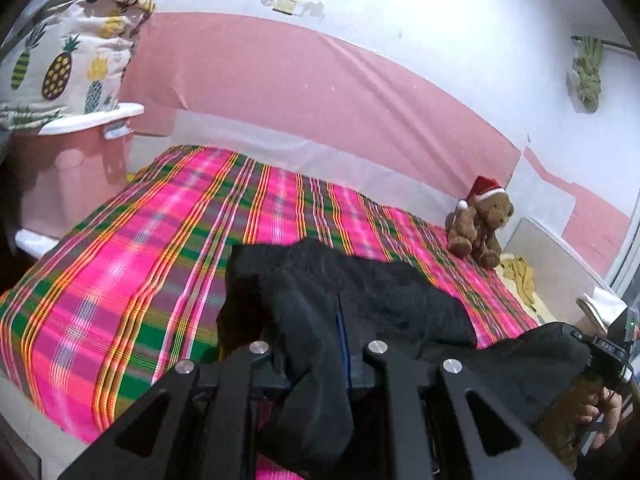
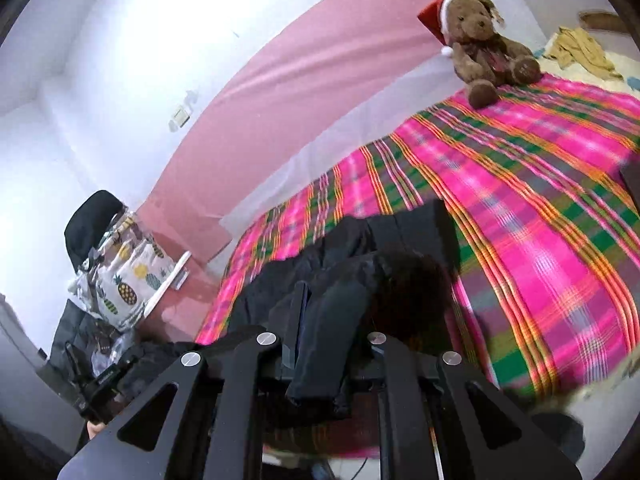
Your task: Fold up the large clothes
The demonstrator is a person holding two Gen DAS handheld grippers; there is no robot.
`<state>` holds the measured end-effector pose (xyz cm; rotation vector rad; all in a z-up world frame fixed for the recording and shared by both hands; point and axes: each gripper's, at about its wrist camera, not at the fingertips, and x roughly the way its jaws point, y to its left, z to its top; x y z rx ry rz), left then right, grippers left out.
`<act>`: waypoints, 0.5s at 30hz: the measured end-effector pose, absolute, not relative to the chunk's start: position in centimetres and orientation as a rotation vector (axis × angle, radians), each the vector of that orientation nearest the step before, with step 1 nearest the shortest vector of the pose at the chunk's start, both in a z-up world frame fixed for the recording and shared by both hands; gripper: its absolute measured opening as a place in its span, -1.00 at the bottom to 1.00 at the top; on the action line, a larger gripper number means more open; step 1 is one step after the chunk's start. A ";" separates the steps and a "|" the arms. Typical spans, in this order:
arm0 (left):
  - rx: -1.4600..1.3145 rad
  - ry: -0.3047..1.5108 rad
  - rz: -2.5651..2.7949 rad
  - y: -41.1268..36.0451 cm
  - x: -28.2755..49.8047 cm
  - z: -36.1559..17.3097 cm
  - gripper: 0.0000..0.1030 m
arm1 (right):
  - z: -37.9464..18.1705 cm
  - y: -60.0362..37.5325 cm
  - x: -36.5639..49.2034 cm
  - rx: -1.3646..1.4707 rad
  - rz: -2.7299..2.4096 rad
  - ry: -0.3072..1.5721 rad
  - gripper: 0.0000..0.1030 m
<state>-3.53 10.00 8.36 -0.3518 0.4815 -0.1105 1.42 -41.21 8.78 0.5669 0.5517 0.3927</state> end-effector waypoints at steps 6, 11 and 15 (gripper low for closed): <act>-0.332 0.491 -0.098 10.3 3.5 9.5 -0.67 | 10.7 -40.5 7.9 0.527 0.395 0.559 -0.74; -0.325 0.540 -0.075 10.6 10.6 9.0 -0.67 | 10.7 -40.2 14.3 0.528 0.368 0.616 -0.73; -0.322 0.602 -0.051 10.8 16.0 7.1 -0.67 | 9.9 -39.3 19.8 0.505 0.326 0.687 -0.71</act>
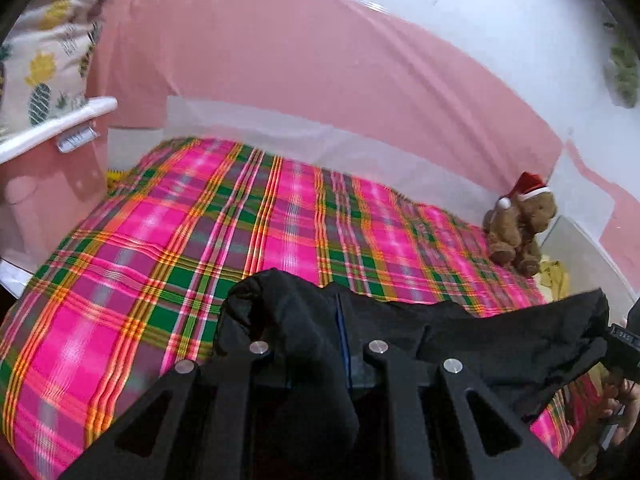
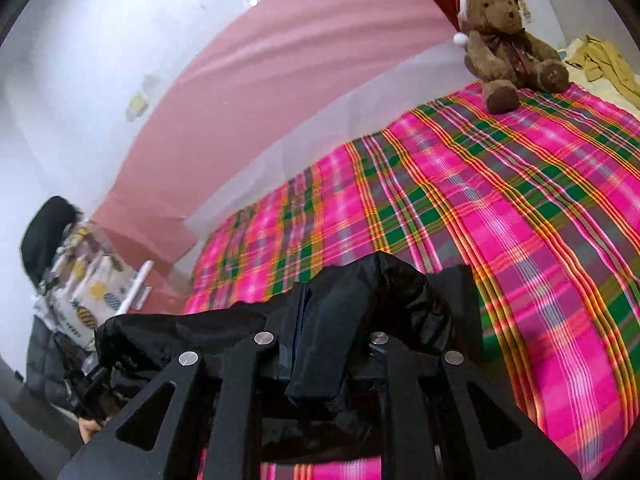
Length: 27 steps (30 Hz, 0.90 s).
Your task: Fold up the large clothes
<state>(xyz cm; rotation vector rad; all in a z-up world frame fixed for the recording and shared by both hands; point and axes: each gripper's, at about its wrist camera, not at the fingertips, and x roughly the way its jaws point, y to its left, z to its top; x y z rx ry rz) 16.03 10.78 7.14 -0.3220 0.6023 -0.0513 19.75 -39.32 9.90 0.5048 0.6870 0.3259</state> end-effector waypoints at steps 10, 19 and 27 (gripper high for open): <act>-0.330 0.766 -0.006 10.9 25.2 -1.2 -0.54 | 1.0 -37.5 30.5 0.495 0.239 0.908 -0.64; -0.345 0.749 -0.031 10.8 25.7 -1.2 -0.41 | -1.9 -38.3 31.3 0.571 0.293 0.925 -0.60; -0.411 0.669 -0.082 12.0 24.8 3.0 0.45 | 2.4 -39.8 31.5 0.681 0.414 0.898 -0.04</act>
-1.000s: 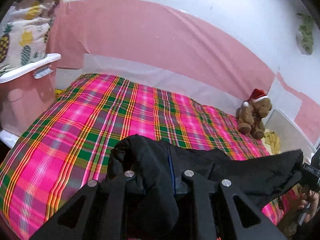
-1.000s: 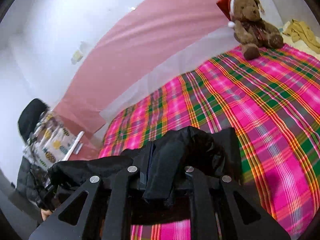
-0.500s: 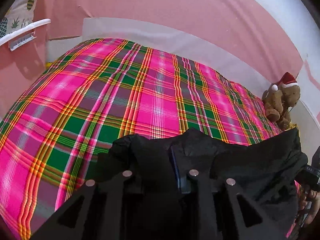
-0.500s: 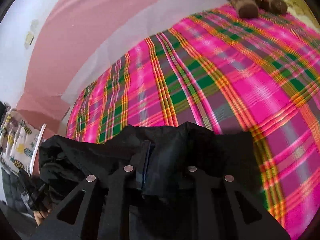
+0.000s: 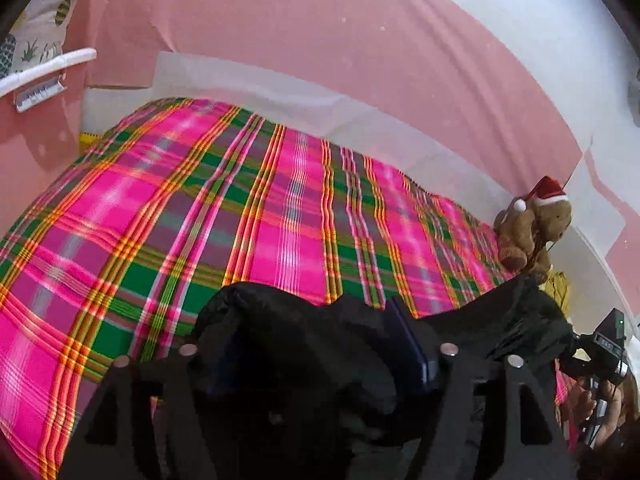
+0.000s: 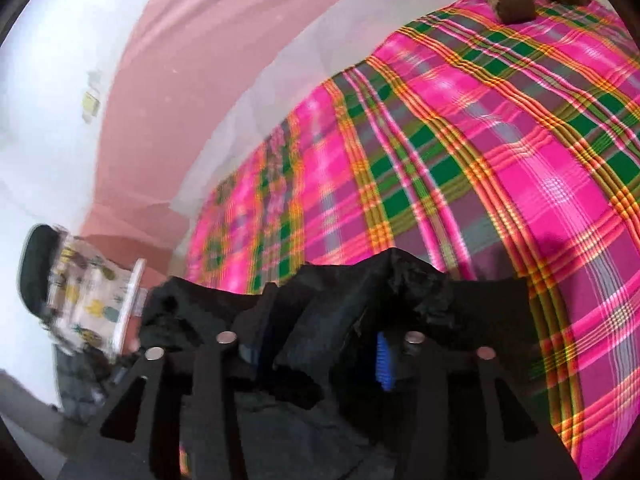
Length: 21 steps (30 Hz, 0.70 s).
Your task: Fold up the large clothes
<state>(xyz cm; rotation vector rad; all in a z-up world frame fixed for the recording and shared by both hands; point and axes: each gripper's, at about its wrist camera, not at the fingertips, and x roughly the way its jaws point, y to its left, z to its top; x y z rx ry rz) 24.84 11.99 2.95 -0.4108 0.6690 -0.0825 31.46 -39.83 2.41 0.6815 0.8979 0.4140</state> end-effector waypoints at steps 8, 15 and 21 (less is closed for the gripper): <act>-0.410 0.568 -0.052 12.5 23.6 5.9 0.86 | 5.4 -42.1 30.0 0.731 0.332 0.782 0.31; -0.302 0.635 -0.205 7.6 21.5 4.0 0.86 | 6.0 -36.9 26.1 0.412 0.327 0.740 0.31; -0.154 0.743 -0.221 2.6 23.6 -1.3 0.86 | -0.2 -30.1 26.0 0.111 0.316 0.833 0.31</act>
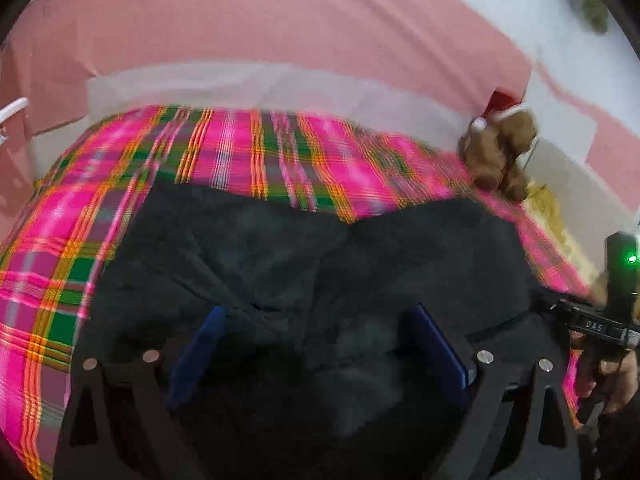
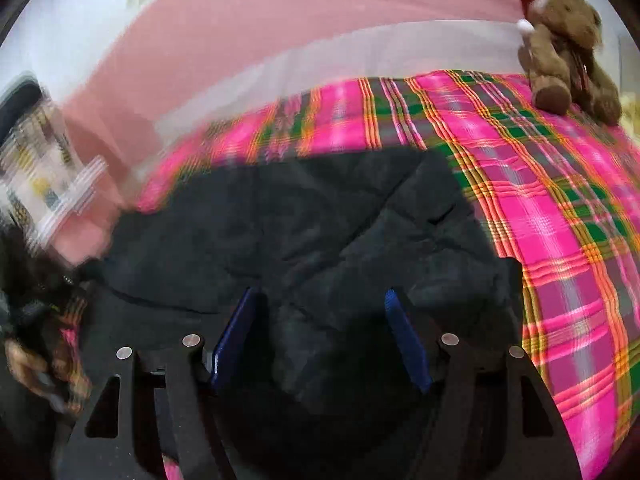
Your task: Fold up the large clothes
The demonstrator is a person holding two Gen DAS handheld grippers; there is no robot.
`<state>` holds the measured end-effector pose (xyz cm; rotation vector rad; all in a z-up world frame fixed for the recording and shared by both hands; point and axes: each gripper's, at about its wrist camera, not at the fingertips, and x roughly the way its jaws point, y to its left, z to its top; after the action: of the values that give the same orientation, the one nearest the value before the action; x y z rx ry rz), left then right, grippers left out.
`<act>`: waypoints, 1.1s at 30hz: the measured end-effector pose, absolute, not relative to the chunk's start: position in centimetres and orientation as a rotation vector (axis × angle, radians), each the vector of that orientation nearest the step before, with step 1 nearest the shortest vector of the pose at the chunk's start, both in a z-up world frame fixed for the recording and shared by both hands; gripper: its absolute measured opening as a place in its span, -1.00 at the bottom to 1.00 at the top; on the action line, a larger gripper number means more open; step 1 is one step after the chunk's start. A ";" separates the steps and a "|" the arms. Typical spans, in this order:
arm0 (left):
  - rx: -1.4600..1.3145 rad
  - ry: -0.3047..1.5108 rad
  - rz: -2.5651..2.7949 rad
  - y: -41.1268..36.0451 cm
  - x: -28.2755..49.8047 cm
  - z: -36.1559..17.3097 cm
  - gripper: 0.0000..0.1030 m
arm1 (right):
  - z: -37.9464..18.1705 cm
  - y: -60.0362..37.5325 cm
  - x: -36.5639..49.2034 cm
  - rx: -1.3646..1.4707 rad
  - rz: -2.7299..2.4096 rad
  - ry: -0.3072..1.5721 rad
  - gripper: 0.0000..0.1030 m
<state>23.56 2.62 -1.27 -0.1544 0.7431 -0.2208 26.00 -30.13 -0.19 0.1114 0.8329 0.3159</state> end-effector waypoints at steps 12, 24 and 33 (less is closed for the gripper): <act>-0.150 0.773 -0.206 2.1 25.2 0.0 0.85 | -0.4 -29.6 28.5 0.061 0.222 0.866 0.31; -0.072 0.831 -0.186 -1.5 32.5 -2.8 0.86 | -2.5 -26.8 33.9 0.030 0.233 0.928 0.31; -0.067 0.817 -0.135 -1.7 33.5 -4.7 0.85 | -5.5 -26.8 35.6 0.027 0.199 0.910 0.30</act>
<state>33.55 -1.66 -4.74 -0.0672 0.8173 -0.1353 35.65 -26.81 -5.51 0.0267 0.9098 0.1986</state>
